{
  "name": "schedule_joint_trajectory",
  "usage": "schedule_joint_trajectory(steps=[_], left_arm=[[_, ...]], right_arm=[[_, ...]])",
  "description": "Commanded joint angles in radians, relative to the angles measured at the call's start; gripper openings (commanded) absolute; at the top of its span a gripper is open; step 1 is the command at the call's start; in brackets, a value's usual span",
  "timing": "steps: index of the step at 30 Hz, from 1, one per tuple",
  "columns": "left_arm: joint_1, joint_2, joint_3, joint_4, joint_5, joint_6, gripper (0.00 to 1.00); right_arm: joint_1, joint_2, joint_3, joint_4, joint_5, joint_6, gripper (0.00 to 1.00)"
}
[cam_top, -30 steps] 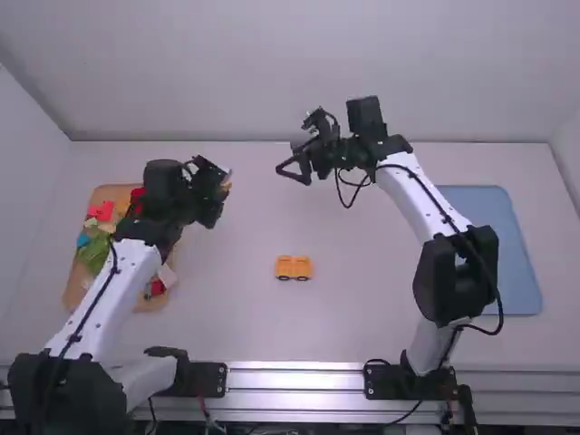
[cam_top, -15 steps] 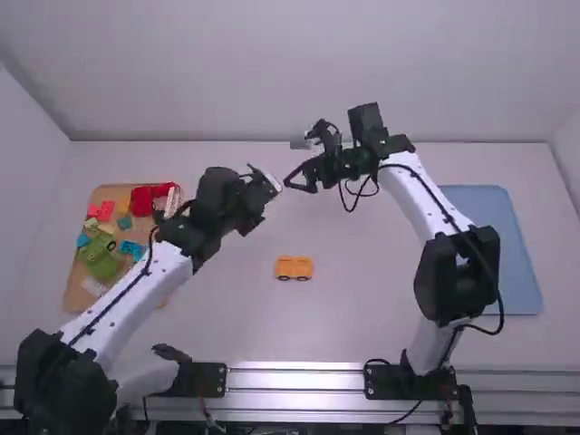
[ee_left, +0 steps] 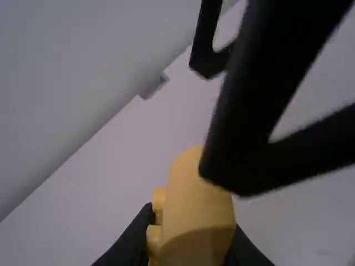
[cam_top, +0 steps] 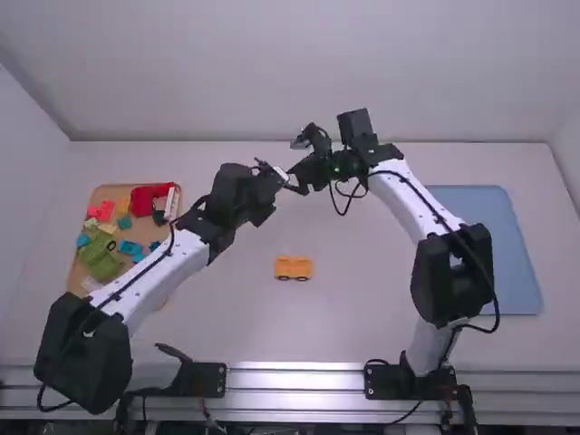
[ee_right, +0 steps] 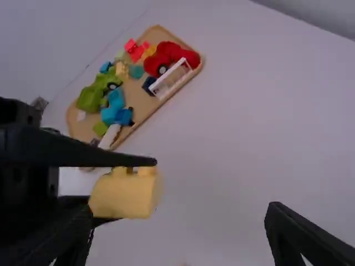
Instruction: Assemble lego blocks to make yellow taxi
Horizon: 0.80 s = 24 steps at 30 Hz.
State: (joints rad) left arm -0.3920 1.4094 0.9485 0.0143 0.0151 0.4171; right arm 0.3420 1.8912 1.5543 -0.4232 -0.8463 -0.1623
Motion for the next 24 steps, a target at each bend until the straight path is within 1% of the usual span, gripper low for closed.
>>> schedule_joint_trajectory(steps=[1, 6, 11, 12, 14, 15, 16, 18, 19, 22, 24], left_arm=[[-0.001, 0.001, -0.005, 0.016, 0.026, -0.074, 0.02], [0.000, 0.003, -0.005, 0.051, 0.066, -0.127, 0.02], [-0.001, 0.003, -0.005, 0.078, 0.072, -0.190, 0.02], [-0.001, 0.003, -0.005, 0.080, 0.072, -0.194, 0.02], [-0.001, 0.004, -0.005, 0.094, 0.074, -0.235, 0.02], [-0.001, 0.010, -0.005, 0.103, 0.071, -0.252, 0.02], [-0.001, 0.012, -0.005, 0.106, 0.071, -0.254, 0.02], [0.000, 0.030, -0.005, 0.128, 0.071, -0.259, 0.02], [0.000, 0.036, -0.005, 0.139, 0.071, -0.272, 0.02], [-0.001, 0.055, -0.005, 0.171, 0.076, -0.272, 0.02], [-0.001, 0.064, -0.005, 0.188, 0.076, -0.272, 0.02]], right_arm=[[-0.007, -0.002, -0.027, 0.029, -0.028, 0.047, 0.83], [-0.008, -0.002, -0.071, 0.134, -0.124, 0.066, 0.82], [-0.009, -0.002, -0.129, 0.290, -0.129, 0.177, 0.81], [-0.009, -0.002, -0.134, 0.303, -0.130, 0.184, 0.80], [-0.009, -0.002, -0.171, 0.410, -0.167, 0.236, 0.80], [-0.009, -0.002, -0.192, 0.488, -0.208, 0.269, 0.80], [-0.009, -0.002, -0.200, 0.517, -0.220, 0.283, 0.80], [-0.009, -0.002, -0.225, 0.622, -0.236, 0.343, 0.82], [-0.010, -0.002, -0.233, 0.658, -0.234, 0.366, 0.84], [-0.014, -0.002, -0.242, 0.701, -0.238, 0.392, 0.88], [-0.013, -0.002, -0.242, 0.700, -0.232, 0.396, 0.86]])
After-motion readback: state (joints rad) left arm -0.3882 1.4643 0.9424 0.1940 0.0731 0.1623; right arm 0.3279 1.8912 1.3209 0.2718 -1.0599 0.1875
